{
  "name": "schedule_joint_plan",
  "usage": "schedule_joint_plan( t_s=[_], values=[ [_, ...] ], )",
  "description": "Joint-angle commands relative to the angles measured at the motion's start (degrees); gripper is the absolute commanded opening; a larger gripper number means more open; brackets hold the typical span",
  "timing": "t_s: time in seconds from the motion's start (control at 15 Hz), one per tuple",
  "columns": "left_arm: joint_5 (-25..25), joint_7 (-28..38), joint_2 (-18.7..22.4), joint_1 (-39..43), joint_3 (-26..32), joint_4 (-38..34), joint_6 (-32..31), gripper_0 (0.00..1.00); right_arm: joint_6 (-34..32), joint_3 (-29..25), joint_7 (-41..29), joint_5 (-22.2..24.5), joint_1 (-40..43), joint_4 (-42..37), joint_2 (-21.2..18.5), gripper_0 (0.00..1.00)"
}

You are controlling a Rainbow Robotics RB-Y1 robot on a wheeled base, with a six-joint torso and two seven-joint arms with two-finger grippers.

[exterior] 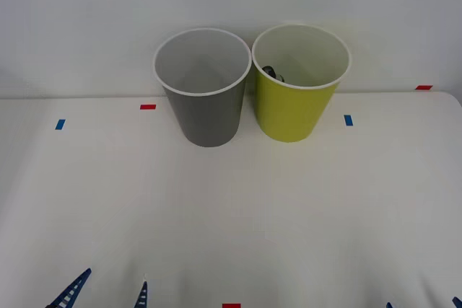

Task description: Put cans in the gray bin and PET bottles in the light green bin.

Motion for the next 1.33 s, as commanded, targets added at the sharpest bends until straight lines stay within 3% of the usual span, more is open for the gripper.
schedule_joint_plan(
  t_s=[0.07,1.33],
  values=[
    [1.33,-9.19,0.08,3.04,-0.27,-0.29,-0.03,1.00,0.00,0.00,0.00,0.00,0.00,0.00,0.00,1.00],
    [4.31,-7.34,-0.53,6.91,-0.71,-0.29,-2.93,1.00,0.00,0.00,0.00,0.00,0.00,0.00,0.00,1.00]
  ],
)
